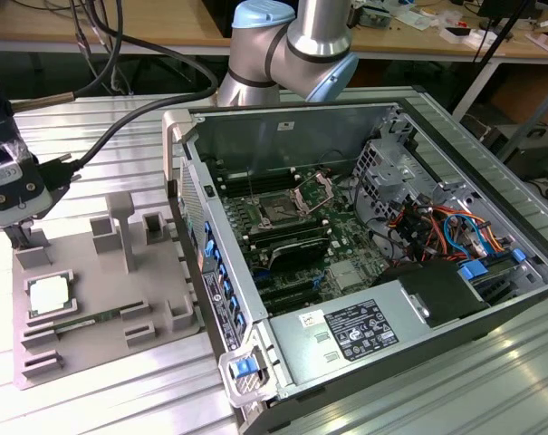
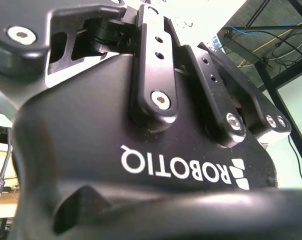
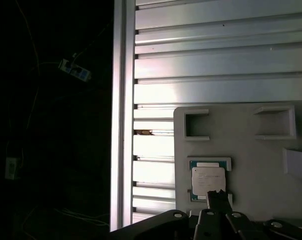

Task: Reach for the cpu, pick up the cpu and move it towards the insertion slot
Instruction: 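Reach for the cpu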

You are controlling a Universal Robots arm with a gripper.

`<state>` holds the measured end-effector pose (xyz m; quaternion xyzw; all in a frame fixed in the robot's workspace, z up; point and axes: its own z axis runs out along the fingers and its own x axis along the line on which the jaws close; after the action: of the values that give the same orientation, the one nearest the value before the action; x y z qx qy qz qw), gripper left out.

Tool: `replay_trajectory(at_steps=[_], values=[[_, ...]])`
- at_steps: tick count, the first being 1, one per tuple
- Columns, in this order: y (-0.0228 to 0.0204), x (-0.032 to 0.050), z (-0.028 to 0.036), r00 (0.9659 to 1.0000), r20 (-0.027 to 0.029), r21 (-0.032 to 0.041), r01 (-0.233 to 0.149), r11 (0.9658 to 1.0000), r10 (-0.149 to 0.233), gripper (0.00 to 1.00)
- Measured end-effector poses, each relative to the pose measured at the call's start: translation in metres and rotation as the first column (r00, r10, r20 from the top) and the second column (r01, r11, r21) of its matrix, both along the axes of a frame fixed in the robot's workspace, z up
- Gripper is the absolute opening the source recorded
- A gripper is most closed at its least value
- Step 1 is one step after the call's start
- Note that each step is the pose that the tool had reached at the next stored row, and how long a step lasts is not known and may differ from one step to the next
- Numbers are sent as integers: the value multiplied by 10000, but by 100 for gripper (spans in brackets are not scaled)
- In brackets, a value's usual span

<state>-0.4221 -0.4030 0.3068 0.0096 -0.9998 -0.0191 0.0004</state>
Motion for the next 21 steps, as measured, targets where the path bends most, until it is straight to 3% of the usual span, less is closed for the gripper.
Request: replay_trajectory(at_steps=[21], values=[[0,0,-50,10000,0,0,0,10000,0,11]])
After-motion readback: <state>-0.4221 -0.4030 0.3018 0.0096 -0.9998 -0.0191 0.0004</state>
